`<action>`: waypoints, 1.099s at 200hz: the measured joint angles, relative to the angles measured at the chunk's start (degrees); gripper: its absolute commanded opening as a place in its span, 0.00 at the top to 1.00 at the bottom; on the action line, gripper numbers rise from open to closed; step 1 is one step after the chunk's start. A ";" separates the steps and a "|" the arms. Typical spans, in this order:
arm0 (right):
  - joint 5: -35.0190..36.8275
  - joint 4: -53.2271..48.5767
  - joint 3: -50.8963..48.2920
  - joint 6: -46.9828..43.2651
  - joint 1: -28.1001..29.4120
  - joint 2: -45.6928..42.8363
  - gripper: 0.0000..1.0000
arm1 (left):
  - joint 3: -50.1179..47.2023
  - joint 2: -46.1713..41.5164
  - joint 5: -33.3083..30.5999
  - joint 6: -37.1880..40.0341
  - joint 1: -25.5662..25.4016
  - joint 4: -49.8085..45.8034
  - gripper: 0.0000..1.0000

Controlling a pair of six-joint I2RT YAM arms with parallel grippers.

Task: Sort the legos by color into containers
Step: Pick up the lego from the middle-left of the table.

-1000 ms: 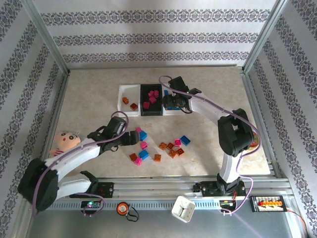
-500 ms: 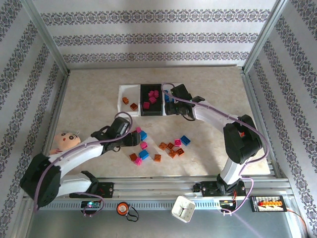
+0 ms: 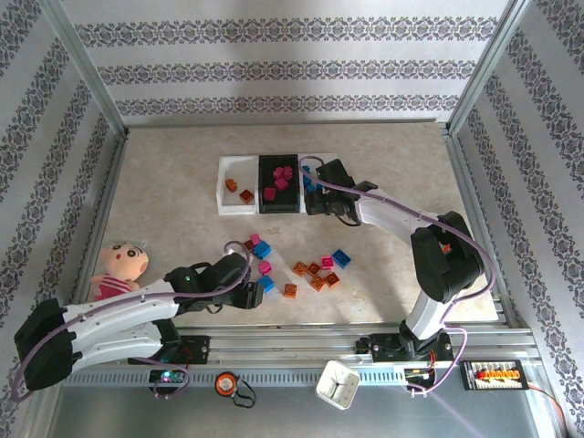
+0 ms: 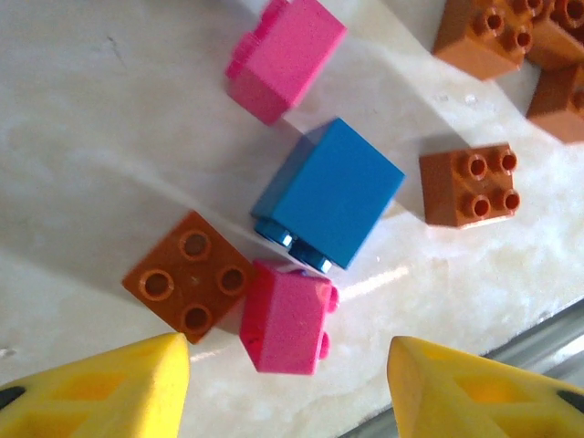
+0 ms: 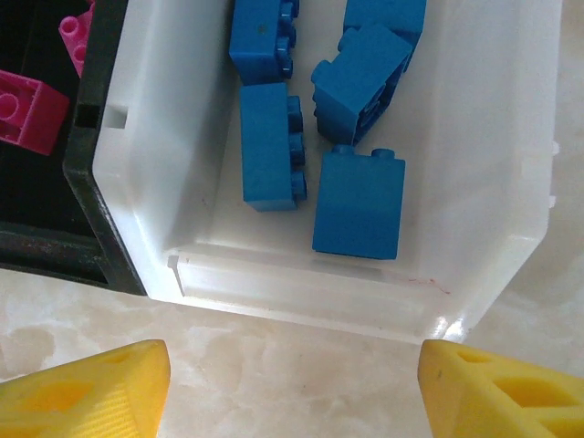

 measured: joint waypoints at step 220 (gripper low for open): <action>-0.44 1.90 -3.80 0.17 -1.53 -3.91 0.28 | 8.72 7.04 -4.50 1.51 -2.84 -3.58 0.84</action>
